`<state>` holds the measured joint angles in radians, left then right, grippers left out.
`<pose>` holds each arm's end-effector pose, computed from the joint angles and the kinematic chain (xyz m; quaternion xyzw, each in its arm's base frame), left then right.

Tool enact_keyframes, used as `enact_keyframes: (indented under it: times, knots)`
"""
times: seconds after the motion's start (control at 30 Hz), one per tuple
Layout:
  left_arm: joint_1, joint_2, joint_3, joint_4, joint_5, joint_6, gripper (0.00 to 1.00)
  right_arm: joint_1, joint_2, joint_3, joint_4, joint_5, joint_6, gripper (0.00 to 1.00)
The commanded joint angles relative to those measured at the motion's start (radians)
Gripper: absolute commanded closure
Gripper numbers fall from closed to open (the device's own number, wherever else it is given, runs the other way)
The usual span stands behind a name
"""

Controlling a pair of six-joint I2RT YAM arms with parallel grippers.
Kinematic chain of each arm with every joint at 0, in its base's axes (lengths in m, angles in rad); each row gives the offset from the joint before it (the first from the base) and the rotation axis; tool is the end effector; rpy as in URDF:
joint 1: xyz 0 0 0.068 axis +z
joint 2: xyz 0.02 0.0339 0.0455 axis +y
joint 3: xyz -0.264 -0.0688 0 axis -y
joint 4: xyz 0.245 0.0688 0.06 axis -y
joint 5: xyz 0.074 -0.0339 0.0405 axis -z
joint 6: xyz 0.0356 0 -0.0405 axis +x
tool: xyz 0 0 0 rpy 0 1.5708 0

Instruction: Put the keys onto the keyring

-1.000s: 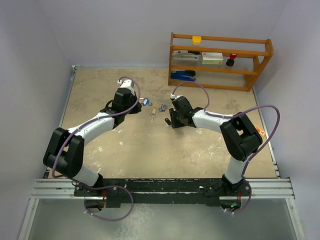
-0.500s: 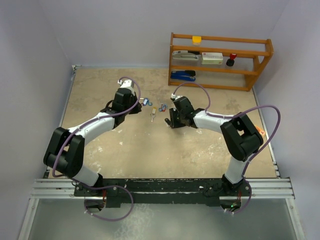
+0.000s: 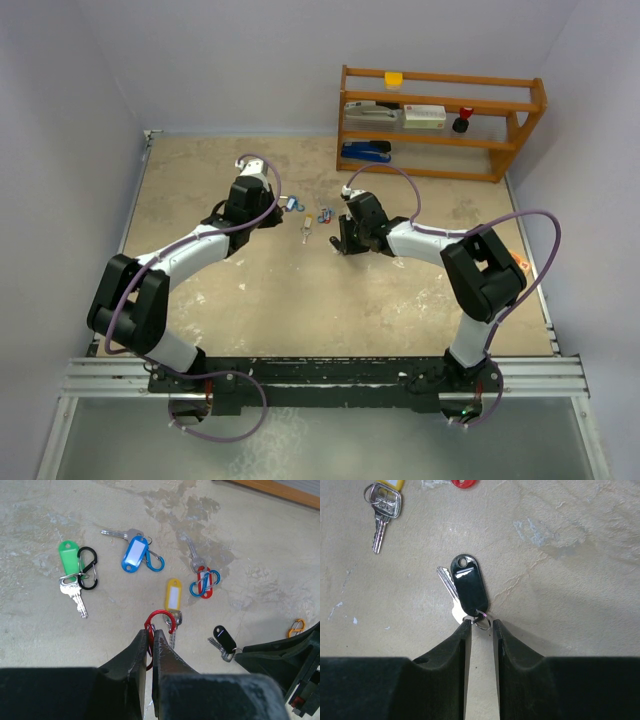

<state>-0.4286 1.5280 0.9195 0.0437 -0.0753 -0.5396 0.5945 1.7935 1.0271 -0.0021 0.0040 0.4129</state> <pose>0.3072 -0.1374 0.2278 -0.0667 0.8732 -0.1950 0.4417 0.3109 0.2100 0.1681 -0.0827 0.9169 0.1869 0.3429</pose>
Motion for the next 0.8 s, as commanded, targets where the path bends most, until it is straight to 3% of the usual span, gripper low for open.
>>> enact_keyframes:
  times: [0.0,0.57,0.77]
  knots:
    - [-0.006,0.004,0.026,0.042,-0.013,-0.005,1.00,-0.005,0.006,0.001,0.024,-0.022,0.012,0.73]
    - [-0.006,0.001,0.028,0.038,-0.015,-0.003,1.00,-0.010,0.020,0.006,0.016,-0.030,0.012,0.76]
    - [-0.007,0.001,0.028,0.039,-0.015,-0.002,1.00,-0.010,0.012,0.009,0.006,-0.019,0.008,0.93]
